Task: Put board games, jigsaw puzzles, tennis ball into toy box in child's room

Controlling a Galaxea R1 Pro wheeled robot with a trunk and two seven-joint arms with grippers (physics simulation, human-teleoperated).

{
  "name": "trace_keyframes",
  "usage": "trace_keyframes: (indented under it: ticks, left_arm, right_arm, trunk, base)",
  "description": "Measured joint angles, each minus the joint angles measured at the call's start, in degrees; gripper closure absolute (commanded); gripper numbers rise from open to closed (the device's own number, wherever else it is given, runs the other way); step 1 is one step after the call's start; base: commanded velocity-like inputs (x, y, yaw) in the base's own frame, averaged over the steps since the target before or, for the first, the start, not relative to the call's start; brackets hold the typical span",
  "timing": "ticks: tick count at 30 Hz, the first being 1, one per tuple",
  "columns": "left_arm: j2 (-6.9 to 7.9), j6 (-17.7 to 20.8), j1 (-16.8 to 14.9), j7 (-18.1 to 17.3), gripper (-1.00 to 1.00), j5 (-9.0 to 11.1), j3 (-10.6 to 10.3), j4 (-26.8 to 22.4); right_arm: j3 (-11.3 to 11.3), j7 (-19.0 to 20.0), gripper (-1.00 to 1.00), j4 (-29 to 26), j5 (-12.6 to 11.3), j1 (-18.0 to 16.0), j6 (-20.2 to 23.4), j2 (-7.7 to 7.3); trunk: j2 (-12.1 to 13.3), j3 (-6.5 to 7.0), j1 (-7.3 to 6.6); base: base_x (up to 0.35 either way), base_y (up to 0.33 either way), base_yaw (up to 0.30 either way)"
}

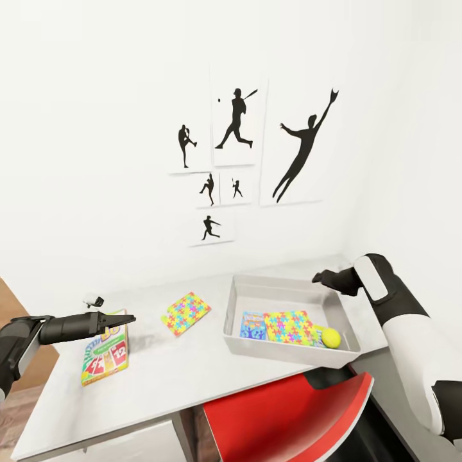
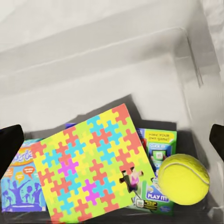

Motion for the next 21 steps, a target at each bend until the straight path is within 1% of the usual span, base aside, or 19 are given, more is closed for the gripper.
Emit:
trace_keyframes:
  ticks: [2,3,4,5,7,8,10,13,14,16,17,19,21]
  left_arm:
    - [0.00,0.0,0.0,0.0,-1.00,0.0,0.0,0.0]
    - [0.00,0.0,0.0,0.0,-1.00,0.0,0.0,0.0]
    - [0.00,0.0,0.0,0.0,-1.00,0.0,0.0,0.0]
    - [0.00,0.0,0.0,0.0,-1.00,0.0,0.0,0.0]
    - [0.00,0.0,0.0,0.0,-1.00,0.0,0.0,0.0]
    - [0.00,0.0,0.0,0.0,-1.00,0.0,0.0,0.0]
    - [0.01,0.0,0.0,0.0,-1.00,0.0,0.0,0.0]
    - [0.00,0.0,0.0,0.0,-1.00,0.0,0.0,0.0]
    - [0.01,0.0,0.0,0.0,-1.00,0.0,0.0,0.0]
    - [0.00,0.0,0.0,0.0,-1.00,0.0,0.0,0.0]
    - [0.01,0.0,0.0,0.0,-1.00,0.0,0.0,0.0]
    - [0.00,0.0,0.0,0.0,-1.00,0.0,0.0,0.0]
    - [0.00,0.0,0.0,0.0,-1.00,0.0,0.0,0.0]
  right_arm:
    - [0.0,4.1,-1.00,-1.5,-3.0,1.6,0.0,0.01]
    - [0.1,5.4,-1.00,-2.2,-3.8,2.2,0.0,0.01]
    - [0.1,7.8,-1.00,-3.9,-5.7,3.6,0.0,0.02]
    - [0.2,9.0,-1.00,-5.0,-6.6,4.5,0.0,0.02]
    - [0.2,13.3,-1.00,-9.5,-10.1,8.6,0.0,0.15]
    - [0.3,14.3,-1.00,-10.7,-10.8,9.8,0.0,0.23]
    - [0.2,17.2,-1.00,-14.9,-13.1,14.5,0.0,0.54]
    - [0.1,19.8,-1.00,-18.6,-14.4,18.4,0.0,0.67]
    - [0.0,22.1,-1.00,-21.1,-15.1,21.0,0.0,0.75]
    - [0.0,24.9,-1.00,-23.8,-15.7,23.9,0.0,0.83]
    - [0.0,28.5,-1.00,-27.0,-15.9,27.1,0.0,0.91]
    - [0.0,31.8,-1.00,-30.1,-15.9,30.4,0.0,0.96]
    - [0.0,34.4,-1.00,-32.7,-15.8,33.4,-1.1,1.00]
  trunk:
    - [0.0,0.19,0.00]
    - [0.0,0.28,0.00]
    - [0.0,0.38,0.00]
    - [0.0,0.47,0.00]
    - [0.0,0.66,0.00]
    - [0.0,0.76,0.00]
    - [0.0,0.94,0.00]
    - [0.0,1.23,0.00]
    - [0.0,1.32,-0.01]
    - [0.0,1.51,0.00]
    - [0.0,1.60,-0.01]
    - [0.0,1.80,0.00]
    - [0.0,1.99,0.00]
  base:
    - [0.000,0.000,0.000]
    - [0.000,0.000,0.000]
    - [0.000,0.000,0.000]
    - [0.000,0.000,0.000]
    - [0.000,0.000,0.000]
    - [0.000,0.000,0.000]
    - [0.000,0.000,0.000]
    - [0.000,0.000,0.000]
    - [0.000,0.000,0.000]
    - [0.000,0.000,0.000]
    - [0.000,0.000,0.000]
    - [0.000,0.000,0.000]
    - [0.000,0.000,0.000]
